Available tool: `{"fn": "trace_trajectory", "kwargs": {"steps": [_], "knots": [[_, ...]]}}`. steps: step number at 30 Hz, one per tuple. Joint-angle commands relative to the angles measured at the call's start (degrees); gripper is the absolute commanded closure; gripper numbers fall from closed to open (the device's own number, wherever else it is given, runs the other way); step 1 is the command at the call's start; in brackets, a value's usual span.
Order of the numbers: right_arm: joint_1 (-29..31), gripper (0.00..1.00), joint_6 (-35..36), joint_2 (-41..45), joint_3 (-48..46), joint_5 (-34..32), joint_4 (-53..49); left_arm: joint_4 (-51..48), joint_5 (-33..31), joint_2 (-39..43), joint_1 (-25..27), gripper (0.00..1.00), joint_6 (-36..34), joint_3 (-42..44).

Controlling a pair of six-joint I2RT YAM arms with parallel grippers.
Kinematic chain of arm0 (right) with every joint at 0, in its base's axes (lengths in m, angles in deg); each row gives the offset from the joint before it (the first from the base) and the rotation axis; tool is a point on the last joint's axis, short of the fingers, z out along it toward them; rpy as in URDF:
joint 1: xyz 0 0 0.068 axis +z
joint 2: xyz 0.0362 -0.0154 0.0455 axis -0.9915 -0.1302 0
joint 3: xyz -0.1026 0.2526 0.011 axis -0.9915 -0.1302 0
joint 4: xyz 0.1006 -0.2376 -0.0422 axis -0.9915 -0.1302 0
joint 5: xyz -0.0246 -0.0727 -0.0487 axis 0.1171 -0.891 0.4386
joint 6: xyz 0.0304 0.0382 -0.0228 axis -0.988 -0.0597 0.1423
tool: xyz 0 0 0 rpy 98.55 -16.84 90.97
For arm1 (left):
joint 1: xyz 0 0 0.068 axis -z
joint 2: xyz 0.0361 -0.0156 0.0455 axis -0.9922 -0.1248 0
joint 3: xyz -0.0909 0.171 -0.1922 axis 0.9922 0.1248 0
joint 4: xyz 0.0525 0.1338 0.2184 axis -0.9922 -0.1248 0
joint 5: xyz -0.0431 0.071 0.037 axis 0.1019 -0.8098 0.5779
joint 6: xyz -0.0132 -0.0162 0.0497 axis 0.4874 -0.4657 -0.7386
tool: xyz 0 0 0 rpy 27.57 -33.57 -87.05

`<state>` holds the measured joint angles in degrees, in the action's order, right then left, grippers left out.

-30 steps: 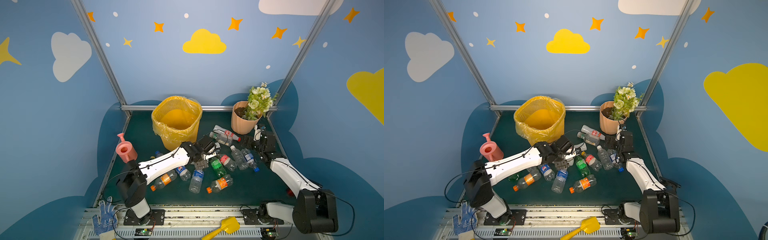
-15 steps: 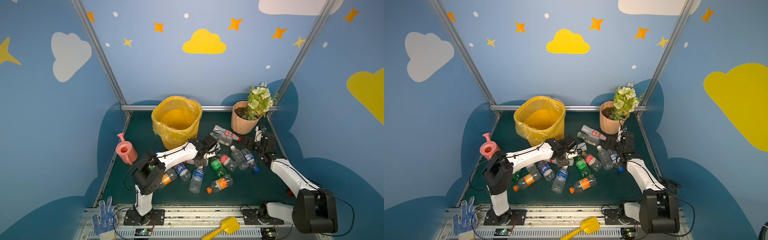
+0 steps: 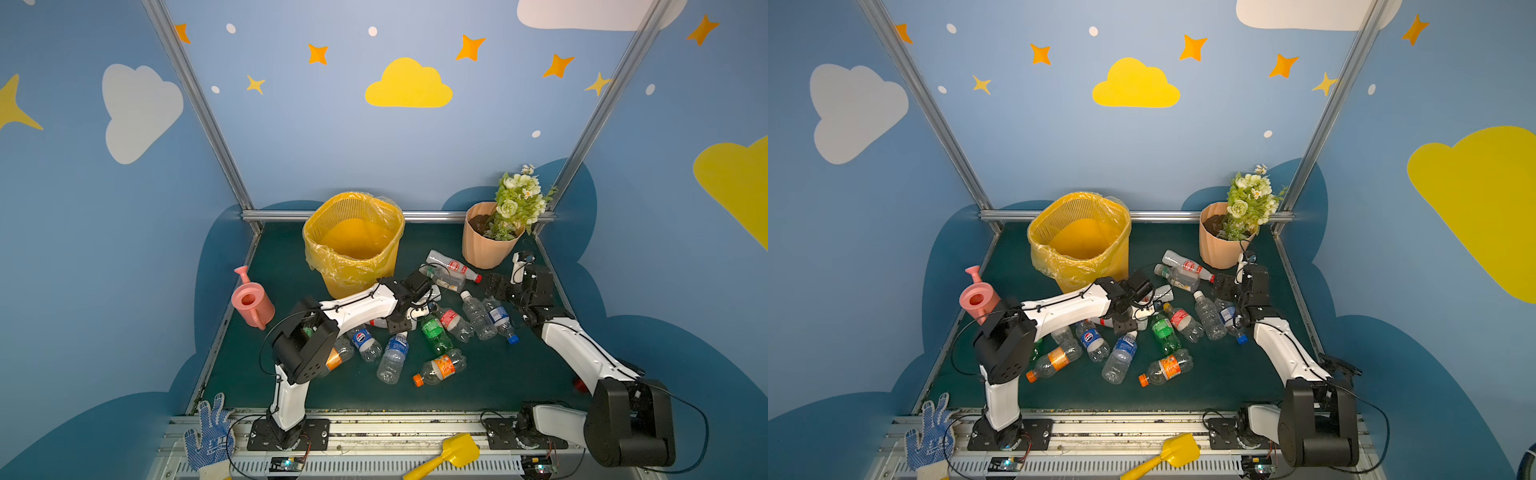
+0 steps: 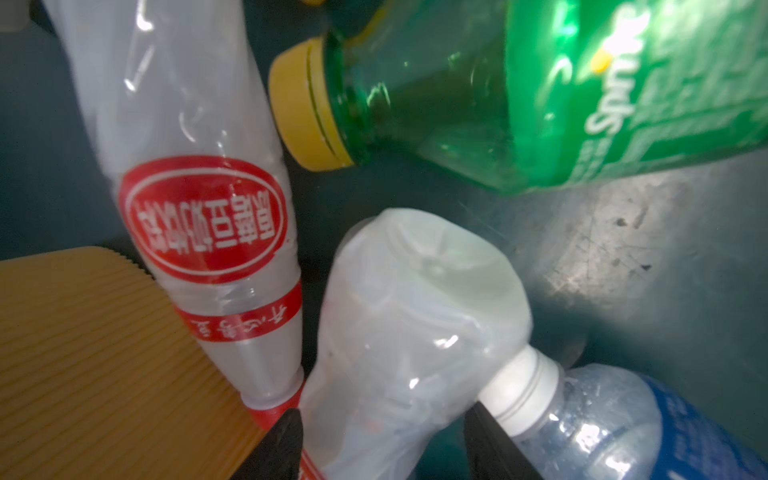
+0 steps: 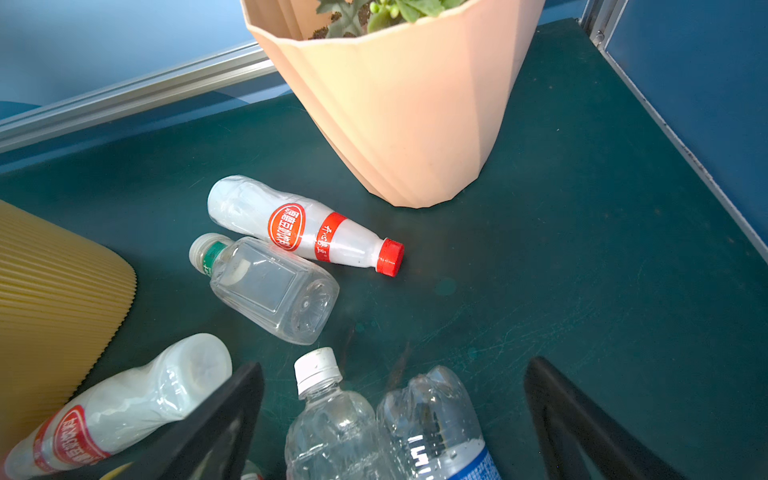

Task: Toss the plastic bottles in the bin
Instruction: 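Reach the left gripper down to the crumpled white bottle among the pile, then close the left gripper on the crumpled white bottle and lift it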

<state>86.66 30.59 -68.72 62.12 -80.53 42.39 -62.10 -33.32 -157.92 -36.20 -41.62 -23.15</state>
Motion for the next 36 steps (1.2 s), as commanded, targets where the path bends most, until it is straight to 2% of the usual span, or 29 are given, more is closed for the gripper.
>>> {"fn": "trace_trajectory", "kwargs": {"steps": [1, 4, 10, 21, 27, 32, 36], "knots": [[-0.4, 0.03, -0.6, 0.1, 0.0, -1.0, -0.7, -1.5, 1.4, -0.9, -0.2, 0.39, -0.2, -0.3], [-0.5, 0.03, -0.7, -0.1, 0.1, -0.8, -0.8, -1.7, 2.1, -1.8, -0.5, 0.43, 0.0, -0.8], [-0.8, 0.03, -0.6, -0.2, 0.3, -0.7, -0.7, -1.4, 3.1, -2.5, -0.6, 0.43, 0.3, -1.1], [-1.1, 0.03, -1.2, -1.0, 0.3, -0.4, -0.5, -1.1, 2.9, -4.1, -1.2, 0.33, 0.2, -0.7], [-1.4, 0.03, -1.3, -1.5, 0.3, -0.2, -0.3, -0.7, 3.1, -4.6, -1.4, 0.36, 0.2, -0.8], [-1.6, 0.03, -1.7, -1.5, 0.2, 0.1, -0.2, -0.7, 3.6, -4.3, -1.3, 0.44, 0.1, -1.5], [-1.7, 0.03, -1.8, -1.6, 0.0, 0.7, 0.1, 0.0, 3.3, -3.4, -1.4, 0.45, 0.1, -1.8]]}}
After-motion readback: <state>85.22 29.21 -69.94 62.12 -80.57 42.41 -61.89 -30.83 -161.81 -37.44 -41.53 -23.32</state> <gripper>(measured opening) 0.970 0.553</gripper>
